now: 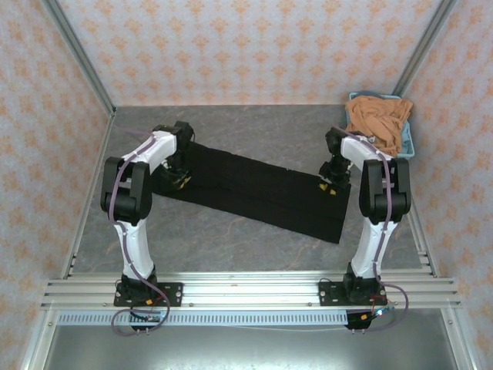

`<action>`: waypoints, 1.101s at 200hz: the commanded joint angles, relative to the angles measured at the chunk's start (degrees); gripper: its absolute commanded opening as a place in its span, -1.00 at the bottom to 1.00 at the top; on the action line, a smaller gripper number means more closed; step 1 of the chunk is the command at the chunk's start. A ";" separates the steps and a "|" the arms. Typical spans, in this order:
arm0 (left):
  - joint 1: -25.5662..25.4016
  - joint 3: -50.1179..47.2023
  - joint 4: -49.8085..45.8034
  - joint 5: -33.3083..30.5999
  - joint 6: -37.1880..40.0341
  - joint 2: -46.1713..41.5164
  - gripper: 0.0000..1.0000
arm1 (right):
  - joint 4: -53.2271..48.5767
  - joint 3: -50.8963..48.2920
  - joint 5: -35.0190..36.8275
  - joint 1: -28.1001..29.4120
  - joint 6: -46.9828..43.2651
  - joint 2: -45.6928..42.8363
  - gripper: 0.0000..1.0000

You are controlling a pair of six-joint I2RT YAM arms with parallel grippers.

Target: Fold and stack the t-shirts

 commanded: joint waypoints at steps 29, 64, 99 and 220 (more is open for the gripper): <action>2.68 12.58 -2.22 -4.52 0.57 10.92 -0.67 | -4.40 -4.02 3.22 0.14 1.67 1.08 -0.42; 2.47 27.68 -2.74 -3.12 5.32 20.25 -0.67 | -2.66 -10.18 -0.72 1.76 5.02 -1.25 -0.41; 0.09 46.38 3.14 2.98 7.13 31.49 -0.65 | 0.91 -17.90 -9.56 8.65 13.69 -4.85 -0.41; -7.47 72.30 42.85 12.20 -9.07 54.58 -0.35 | 22.31 -16.43 -20.78 36.09 46.56 1.52 -0.40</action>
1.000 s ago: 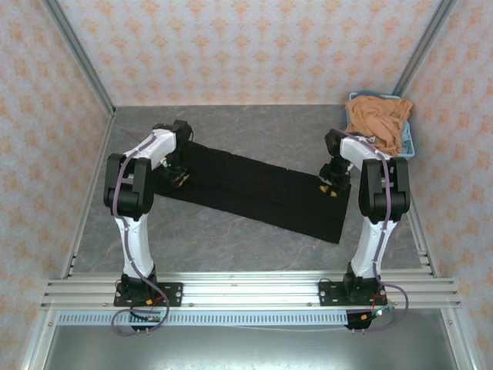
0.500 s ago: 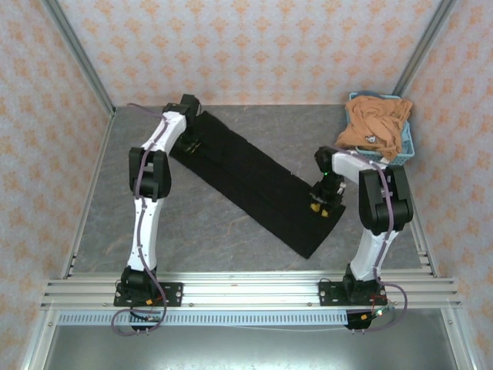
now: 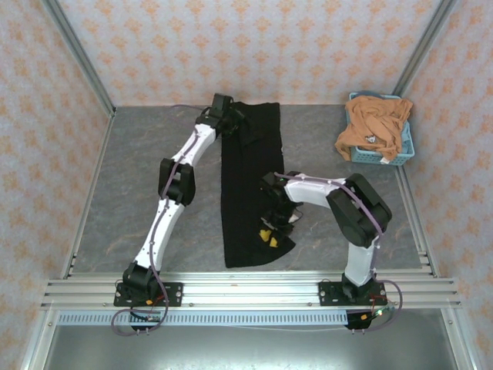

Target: Fold and stack the t-shirts

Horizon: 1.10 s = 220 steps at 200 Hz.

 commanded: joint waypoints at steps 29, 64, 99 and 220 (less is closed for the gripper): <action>1.05 4.25 10.43 0.11 -7.64 3.82 -0.16 | 13.12 1.00 10.88 0.46 8.65 4.81 -0.39; 2.41 4.46 7.26 -0.03 -4.46 -4.09 0.17 | 9.41 -1.53 14.67 0.33 15.09 -6.02 -0.31; 3.39 2.03 -10.00 0.59 5.45 -17.28 0.25 | 5.60 -4.24 19.70 -0.34 21.11 -19.46 -0.17; -5.71 -105.88 -29.26 18.06 29.25 -85.18 0.02 | -7.11 -7.57 14.75 -0.07 -23.89 -24.83 0.15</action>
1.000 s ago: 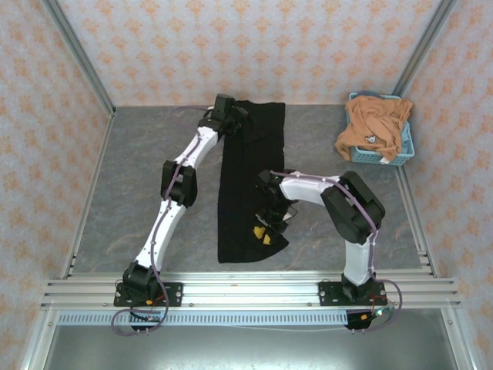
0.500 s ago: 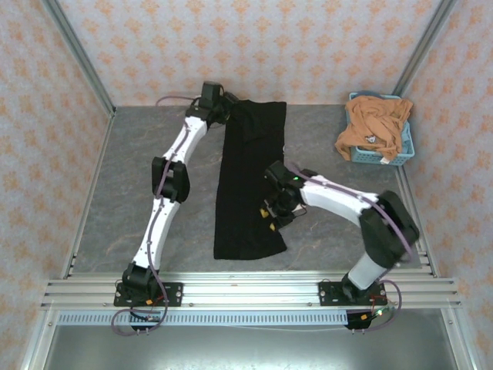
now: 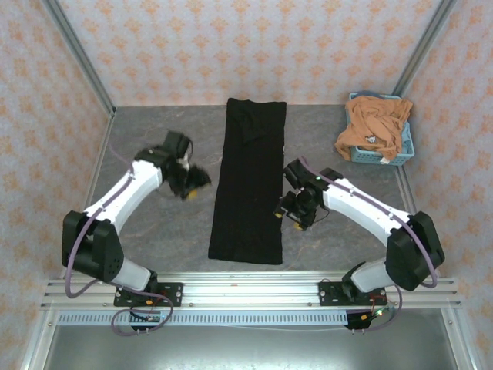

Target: Fold and stack the t-shirts

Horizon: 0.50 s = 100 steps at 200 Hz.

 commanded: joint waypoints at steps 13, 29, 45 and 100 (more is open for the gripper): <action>-6.68 -13.44 -1.35 9.36 4.12 -4.01 0.02 | 0.09 -3.92 -2.50 5.11 -4.12 2.87 0.15; -8.47 -15.90 1.80 9.77 2.27 -3.97 0.03 | 5.02 -7.02 -3.50 6.35 -1.55 3.84 0.15; -10.06 -17.31 4.44 9.90 0.83 -2.85 0.03 | 7.48 -8.65 -3.74 7.75 0.55 4.88 0.15; -15.54 -19.30 7.23 10.00 0.69 4.11 -0.19 | 11.29 -9.57 -3.90 12.82 5.07 9.08 0.13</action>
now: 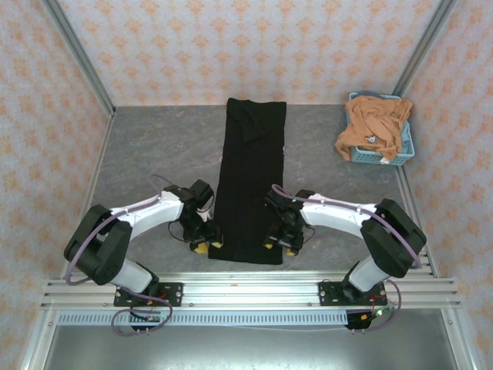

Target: Fold and stack the t-shirts

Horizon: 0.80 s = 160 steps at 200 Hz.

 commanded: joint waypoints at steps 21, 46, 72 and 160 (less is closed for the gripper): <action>-2.46 -0.33 2.00 0.24 -0.08 4.89 -0.31 | 2.39 -0.79 -0.15 2.69 3.79 2.89 0.09; -2.56 0.20 2.95 0.12 -0.05 6.50 -0.46 | 0.43 -0.54 0.53 3.58 3.98 3.09 0.07; -2.79 0.52 3.71 0.34 -0.23 6.95 -0.61 | -2.31 -0.80 1.55 3.86 4.23 0.28 0.09; -3.08 0.90 1.42 1.95 1.37 5.42 -1.00 | -0.06 0.04 -0.48 5.35 4.94 4.32 -0.02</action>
